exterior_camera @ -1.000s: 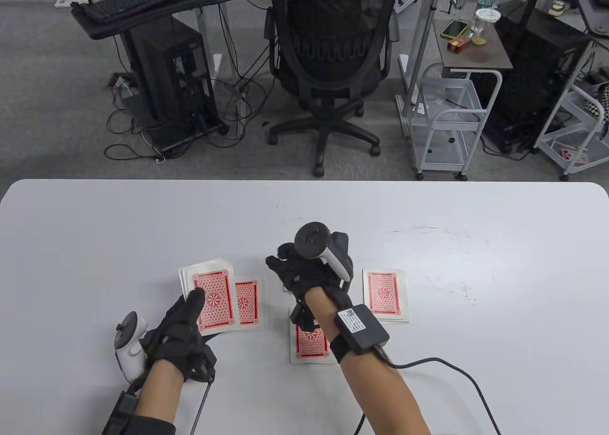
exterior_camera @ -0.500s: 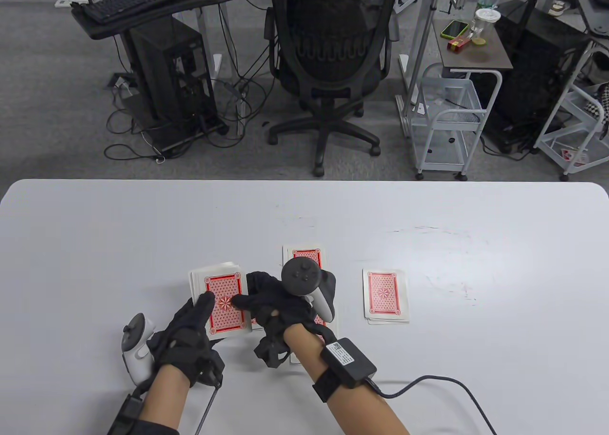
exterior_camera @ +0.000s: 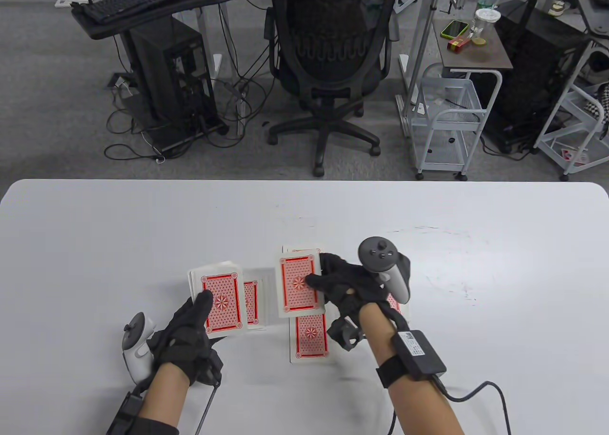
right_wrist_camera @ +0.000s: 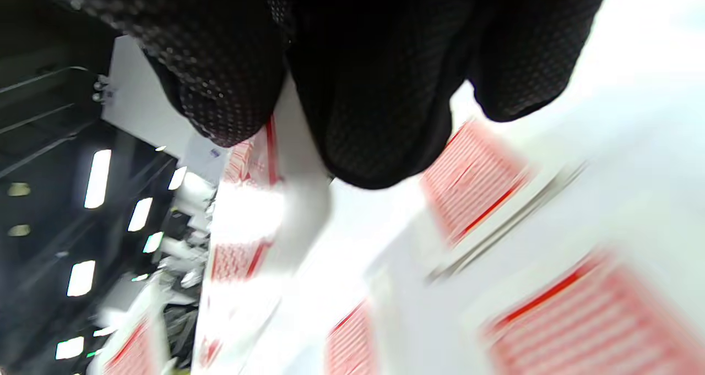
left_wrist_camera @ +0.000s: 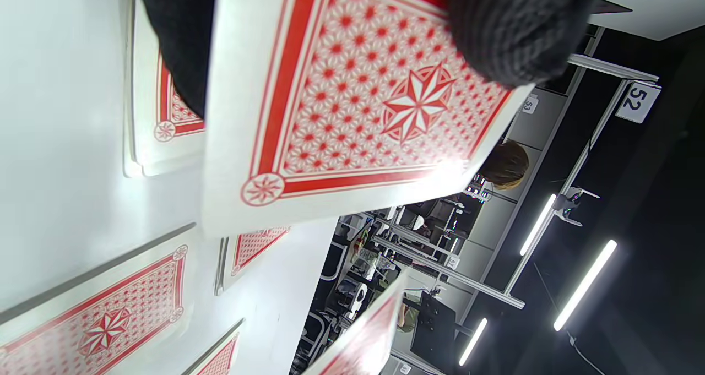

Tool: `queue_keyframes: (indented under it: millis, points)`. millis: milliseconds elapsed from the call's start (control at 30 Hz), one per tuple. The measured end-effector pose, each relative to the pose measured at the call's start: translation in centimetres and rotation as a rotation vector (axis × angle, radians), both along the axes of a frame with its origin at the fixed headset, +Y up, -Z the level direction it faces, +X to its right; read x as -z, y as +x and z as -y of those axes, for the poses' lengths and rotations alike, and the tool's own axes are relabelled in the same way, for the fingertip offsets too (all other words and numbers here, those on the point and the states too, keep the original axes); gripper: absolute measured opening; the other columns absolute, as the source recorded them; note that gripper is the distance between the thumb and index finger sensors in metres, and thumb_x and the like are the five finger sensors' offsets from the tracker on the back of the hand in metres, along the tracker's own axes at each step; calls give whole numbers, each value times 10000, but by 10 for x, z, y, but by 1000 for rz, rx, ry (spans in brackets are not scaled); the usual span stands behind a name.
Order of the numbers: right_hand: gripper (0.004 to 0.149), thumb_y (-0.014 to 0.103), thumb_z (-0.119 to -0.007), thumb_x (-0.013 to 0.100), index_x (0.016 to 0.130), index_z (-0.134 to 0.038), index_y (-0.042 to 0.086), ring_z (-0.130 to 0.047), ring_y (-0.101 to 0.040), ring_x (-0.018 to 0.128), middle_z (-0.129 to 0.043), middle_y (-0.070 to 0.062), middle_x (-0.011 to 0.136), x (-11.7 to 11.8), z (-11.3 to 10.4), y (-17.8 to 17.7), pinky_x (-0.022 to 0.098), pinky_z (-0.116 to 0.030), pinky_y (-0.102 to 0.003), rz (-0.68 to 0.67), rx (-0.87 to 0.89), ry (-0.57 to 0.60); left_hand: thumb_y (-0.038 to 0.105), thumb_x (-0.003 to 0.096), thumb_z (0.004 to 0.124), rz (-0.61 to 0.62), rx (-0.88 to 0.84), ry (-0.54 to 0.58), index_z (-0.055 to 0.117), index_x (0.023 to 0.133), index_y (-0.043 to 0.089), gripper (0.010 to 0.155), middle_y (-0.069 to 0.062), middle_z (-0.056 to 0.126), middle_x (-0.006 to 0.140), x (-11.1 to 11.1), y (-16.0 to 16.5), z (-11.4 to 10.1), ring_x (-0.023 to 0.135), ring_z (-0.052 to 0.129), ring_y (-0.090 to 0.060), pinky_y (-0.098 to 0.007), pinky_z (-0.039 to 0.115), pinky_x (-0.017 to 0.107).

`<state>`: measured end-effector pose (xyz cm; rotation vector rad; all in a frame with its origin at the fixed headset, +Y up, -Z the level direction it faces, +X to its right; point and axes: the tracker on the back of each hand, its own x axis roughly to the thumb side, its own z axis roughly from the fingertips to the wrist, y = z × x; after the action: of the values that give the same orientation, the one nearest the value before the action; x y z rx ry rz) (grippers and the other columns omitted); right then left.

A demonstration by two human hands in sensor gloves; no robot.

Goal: Four-player card dealing with fan arrangement

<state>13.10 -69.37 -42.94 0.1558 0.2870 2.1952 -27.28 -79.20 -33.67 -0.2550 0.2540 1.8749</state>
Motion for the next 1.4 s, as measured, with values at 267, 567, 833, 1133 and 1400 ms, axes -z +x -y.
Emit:
queue_keyframes:
  millis: [267, 567, 833, 1133, 1400]
  points:
    - [654, 311, -873, 507, 1032, -584, 50, -962, -251, 425, -857, -32, 694, 12, 23, 70, 529, -682, -610, 227, -383, -113, 525, 506, 802, 2, 20, -14, 759, 916, 330, 456, 98, 929, 865, 0, -1, 1, 724, 1030, -215, -420, 887, 524]
    - [711, 409, -886, 472, 1030, -583, 90, -963, -256, 485, -847, -26, 740, 23, 60, 72, 554, -669, -601, 294, -907, -161, 526, 506, 805, -1, 9, -20, 761, 915, 331, 456, 98, 931, 863, 2, -4, 5, 723, 1031, -214, -418, 888, 525]
    - [701, 462, -804, 525, 1056, -541, 87, -958, -301, 589, -813, -63, 818, -1, 28, 48, 563, -659, -609, 221, -757, 13, 525, 504, 808, -4, 11, -3, 763, 913, 329, 456, 94, 933, 860, -1, 0, 1, 716, 1034, -217, -421, 888, 520]
    - [635, 457, -763, 562, 1045, -579, 87, -950, -331, 669, -769, -112, 883, -51, 2, -71, 559, -668, -611, -47, -103, 154, 520, 498, 815, 45, 20, 17, 772, 906, 324, 455, 91, 939, 851, -5, 19, -3, 707, 1038, -220, -426, 892, 509]
    - [696, 418, -862, 497, 1009, -552, 65, -949, -292, 661, -754, -69, 849, -69, 26, -121, 549, -679, -621, -82, 70, 200, 521, 489, 829, 111, 41, 48, 785, 895, 325, 453, 93, 951, 837, -6, 35, -1, 692, 1049, -212, -412, 902, 498]
